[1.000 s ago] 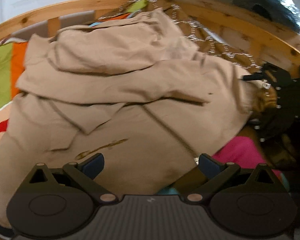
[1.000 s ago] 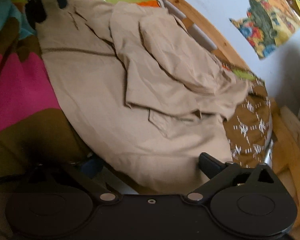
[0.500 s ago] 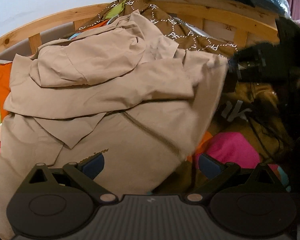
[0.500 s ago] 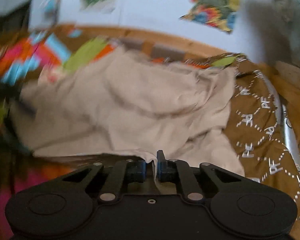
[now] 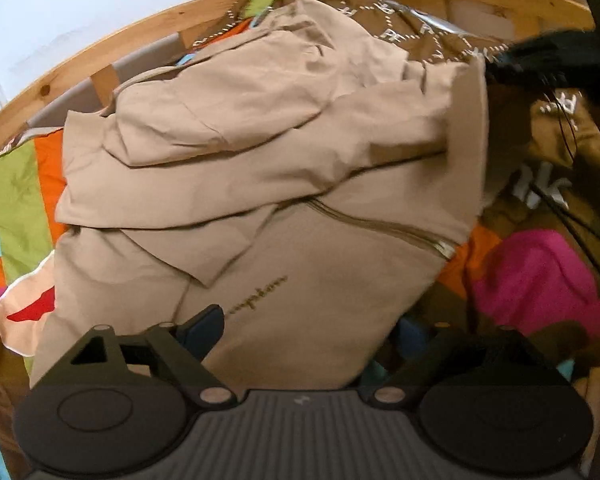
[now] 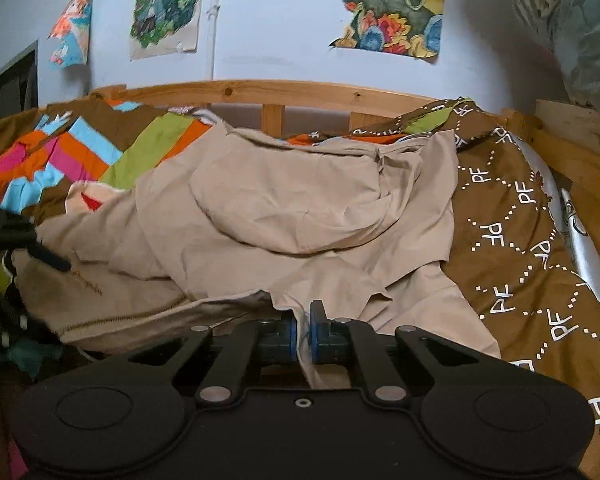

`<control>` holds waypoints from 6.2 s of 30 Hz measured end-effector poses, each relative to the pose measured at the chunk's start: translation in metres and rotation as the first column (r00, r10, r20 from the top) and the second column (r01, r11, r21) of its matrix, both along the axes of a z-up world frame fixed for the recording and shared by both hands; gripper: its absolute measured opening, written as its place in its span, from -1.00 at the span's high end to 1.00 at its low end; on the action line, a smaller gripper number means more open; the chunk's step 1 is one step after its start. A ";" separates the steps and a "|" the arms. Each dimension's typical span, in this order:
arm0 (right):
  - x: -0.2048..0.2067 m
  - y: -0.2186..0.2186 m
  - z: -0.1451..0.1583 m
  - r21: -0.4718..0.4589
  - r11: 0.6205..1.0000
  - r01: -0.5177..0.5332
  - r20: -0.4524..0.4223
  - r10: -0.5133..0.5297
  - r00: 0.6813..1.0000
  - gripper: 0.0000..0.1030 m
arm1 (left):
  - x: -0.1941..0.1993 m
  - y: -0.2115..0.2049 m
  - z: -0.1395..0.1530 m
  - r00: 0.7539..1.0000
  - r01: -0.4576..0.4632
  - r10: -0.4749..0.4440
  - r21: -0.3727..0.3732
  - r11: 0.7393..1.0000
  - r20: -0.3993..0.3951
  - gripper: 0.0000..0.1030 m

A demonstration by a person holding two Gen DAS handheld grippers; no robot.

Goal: Fold large clothes

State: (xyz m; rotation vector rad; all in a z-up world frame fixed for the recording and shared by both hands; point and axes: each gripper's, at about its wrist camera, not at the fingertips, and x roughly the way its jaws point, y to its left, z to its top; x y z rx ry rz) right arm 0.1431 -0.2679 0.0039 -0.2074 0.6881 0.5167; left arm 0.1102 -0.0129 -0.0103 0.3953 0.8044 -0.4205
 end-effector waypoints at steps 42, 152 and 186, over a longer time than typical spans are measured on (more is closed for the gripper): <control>-0.023 0.067 -0.027 -0.138 0.967 -0.214 0.071 0.226 0.972 0.88 | 0.008 0.011 0.013 1.000 0.005 -0.006 -0.050 0.999 -0.008 -0.69; 0.001 -0.102 -0.023 0.344 0.742 0.576 -0.286 -0.501 0.817 0.88 | 0.019 0.198 -0.001 0.766 -0.579 0.626 -0.578 0.575 -0.144 0.93; 0.005 -0.113 -0.001 0.309 0.772 0.555 -0.122 -0.547 0.828 -0.34 | -0.053 0.193 0.002 0.720 -0.669 0.676 -0.418 0.614 -0.157 0.81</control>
